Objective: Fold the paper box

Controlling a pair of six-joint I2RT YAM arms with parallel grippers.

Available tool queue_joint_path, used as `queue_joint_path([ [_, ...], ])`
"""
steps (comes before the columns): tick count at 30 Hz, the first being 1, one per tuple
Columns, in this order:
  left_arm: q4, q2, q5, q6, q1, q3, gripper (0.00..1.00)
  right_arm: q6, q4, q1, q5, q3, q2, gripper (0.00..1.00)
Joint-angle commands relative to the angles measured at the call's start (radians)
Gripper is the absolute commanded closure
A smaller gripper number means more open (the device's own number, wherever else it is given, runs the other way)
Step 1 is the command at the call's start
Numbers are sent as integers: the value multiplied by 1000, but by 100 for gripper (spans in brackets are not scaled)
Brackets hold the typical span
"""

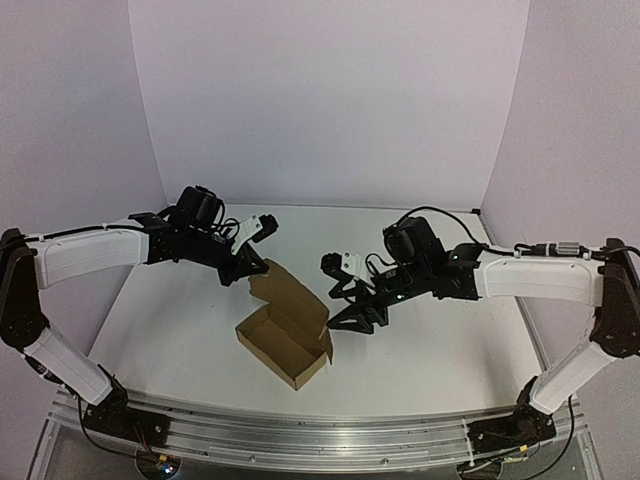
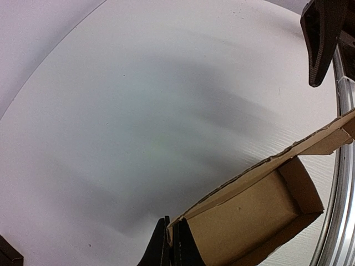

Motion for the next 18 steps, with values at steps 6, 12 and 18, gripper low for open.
queue_joint_path([
  [6, 1, 6, 13, -32, 2, 20, 100, 36, 70, 25, 10, 48, 52, 33],
  [12, -9, 3, 17, -49, 2, 17, 100, 86, 189, 63, 71, 18, 53, 40],
  [18, -12, -3, 16, -50, 2, 16, 100, 130, 206, 70, 134, 6, 64, 68],
])
